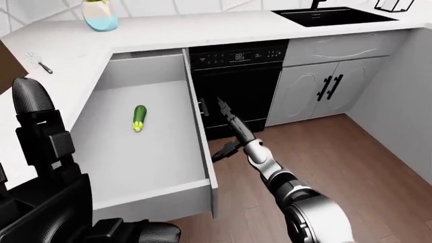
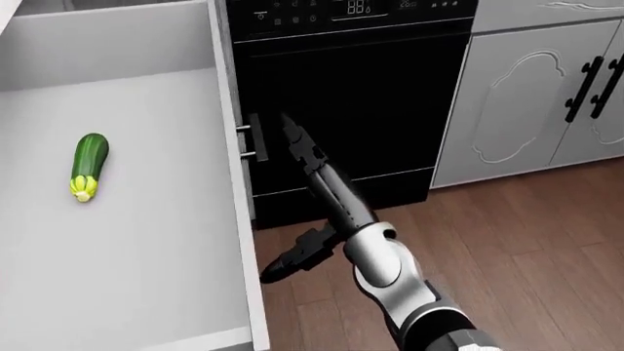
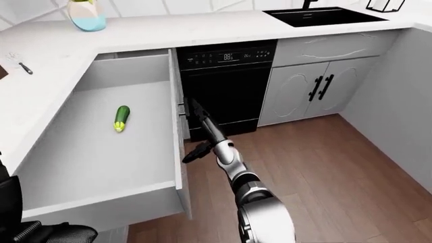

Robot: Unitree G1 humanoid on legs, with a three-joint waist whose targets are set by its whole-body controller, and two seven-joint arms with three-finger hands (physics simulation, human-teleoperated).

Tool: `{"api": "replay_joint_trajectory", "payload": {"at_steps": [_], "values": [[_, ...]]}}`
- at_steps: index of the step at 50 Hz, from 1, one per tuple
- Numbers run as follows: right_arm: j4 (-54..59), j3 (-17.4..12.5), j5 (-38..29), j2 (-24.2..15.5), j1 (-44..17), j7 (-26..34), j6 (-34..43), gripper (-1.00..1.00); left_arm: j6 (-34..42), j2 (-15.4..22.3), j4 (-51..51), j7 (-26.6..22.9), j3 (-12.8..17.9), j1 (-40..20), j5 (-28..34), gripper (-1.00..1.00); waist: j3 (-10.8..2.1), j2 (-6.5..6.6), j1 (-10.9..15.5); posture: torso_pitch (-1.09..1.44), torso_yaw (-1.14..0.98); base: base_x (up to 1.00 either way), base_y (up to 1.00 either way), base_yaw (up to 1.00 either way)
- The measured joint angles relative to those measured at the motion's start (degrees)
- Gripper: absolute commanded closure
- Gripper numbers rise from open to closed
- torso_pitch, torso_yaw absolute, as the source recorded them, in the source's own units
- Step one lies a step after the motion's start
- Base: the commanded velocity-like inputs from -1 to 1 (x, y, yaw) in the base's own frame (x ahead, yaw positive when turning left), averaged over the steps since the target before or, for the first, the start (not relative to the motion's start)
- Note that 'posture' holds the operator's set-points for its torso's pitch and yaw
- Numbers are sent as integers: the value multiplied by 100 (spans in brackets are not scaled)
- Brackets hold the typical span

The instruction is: Close the right drawer.

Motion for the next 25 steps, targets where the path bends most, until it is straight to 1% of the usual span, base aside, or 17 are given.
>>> {"api": "replay_joint_trajectory", "payload": {"at_steps": [13, 25], "values": [[-2, 35, -148, 177, -43, -4, 43, -100, -40, -14, 0, -15, 18, 38, -32, -100, -2, 12, -12, 0, 0, 0, 0, 0], [6, 74, -301, 361, -124, 89, 118, -100, -21, 107, -1, 95, 23, 5, -73, -100, -1, 25, -15, 0, 0, 0, 0, 0]]}}
